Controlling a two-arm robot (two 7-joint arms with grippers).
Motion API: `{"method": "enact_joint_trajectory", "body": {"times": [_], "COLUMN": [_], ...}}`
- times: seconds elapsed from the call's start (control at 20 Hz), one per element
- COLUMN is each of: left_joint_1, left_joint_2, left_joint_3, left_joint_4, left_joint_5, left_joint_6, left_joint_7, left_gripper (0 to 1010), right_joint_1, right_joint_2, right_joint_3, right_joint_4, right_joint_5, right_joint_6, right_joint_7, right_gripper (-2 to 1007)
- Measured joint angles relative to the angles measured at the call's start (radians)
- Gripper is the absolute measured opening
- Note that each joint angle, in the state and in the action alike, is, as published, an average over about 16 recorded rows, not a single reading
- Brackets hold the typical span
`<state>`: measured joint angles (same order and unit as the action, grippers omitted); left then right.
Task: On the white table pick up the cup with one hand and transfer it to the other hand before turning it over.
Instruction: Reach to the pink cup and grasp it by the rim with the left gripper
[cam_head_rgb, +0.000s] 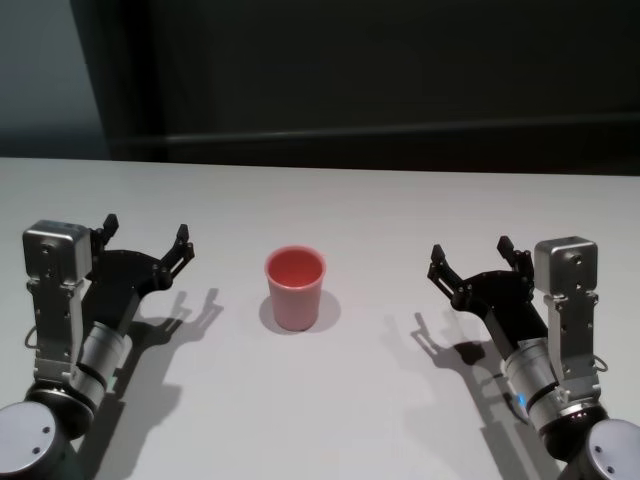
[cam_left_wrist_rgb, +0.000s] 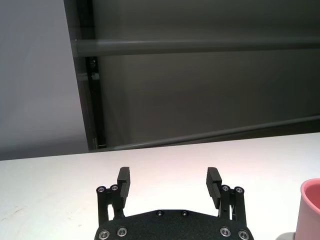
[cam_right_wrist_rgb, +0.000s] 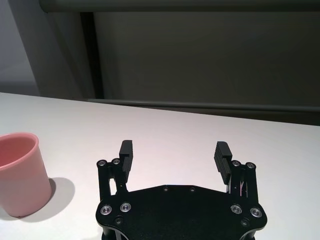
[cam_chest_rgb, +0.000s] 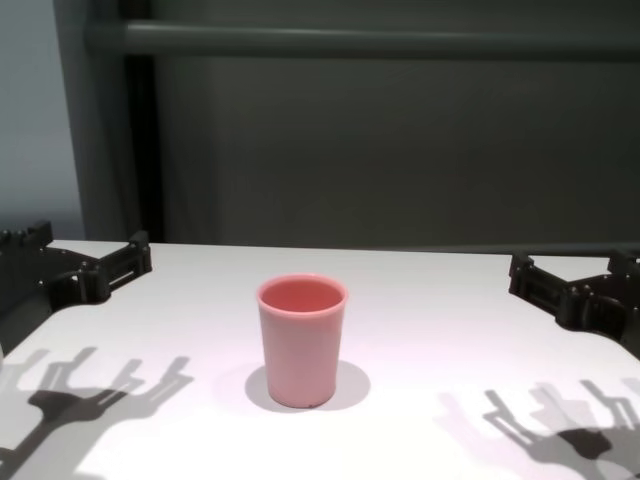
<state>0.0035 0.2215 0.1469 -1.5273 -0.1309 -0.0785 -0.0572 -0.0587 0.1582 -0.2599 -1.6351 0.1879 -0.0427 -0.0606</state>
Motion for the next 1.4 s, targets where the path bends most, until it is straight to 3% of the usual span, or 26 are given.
{"method": "enact_joint_trajectory", "body": {"times": [0.25, 0.45, 1.05, 1.2, 1.4], "left_joint_1": [-0.009, -0.018, -0.066, -0.087, -0.132], "left_joint_2": [0.026, 0.066, 0.246, 0.289, 0.348], "left_joint_3": [-0.002, -0.003, 0.005, 0.018, 0.059], "left_joint_4": [-0.011, -0.032, -0.129, -0.148, -0.166], "left_joint_5": [0.027, 0.066, 0.192, 0.216, 0.261], "left_joint_6": [0.005, 0.012, 0.034, 0.031, 0.014], "left_joint_7": [-0.022, -0.055, -0.226, -0.277, -0.345], "left_gripper": [1003, 1003, 1003, 1003, 1003], "right_joint_1": [0.000, 0.000, 0.000, 0.000, 0.000], "right_joint_2": [0.000, 0.000, 0.000, 0.000, 0.000], "right_joint_3": [0.000, 0.000, 0.000, 0.000, 0.000], "right_joint_4": [0.000, 0.000, 0.000, 0.000, 0.000], "right_joint_5": [0.000, 0.000, 0.000, 0.000, 0.000], "right_joint_6": [0.000, 0.000, 0.000, 0.000, 0.000], "right_joint_7": [0.000, 0.000, 0.000, 0.000, 0.000], "right_gripper": [1002, 1002, 1002, 1002, 1002]}}
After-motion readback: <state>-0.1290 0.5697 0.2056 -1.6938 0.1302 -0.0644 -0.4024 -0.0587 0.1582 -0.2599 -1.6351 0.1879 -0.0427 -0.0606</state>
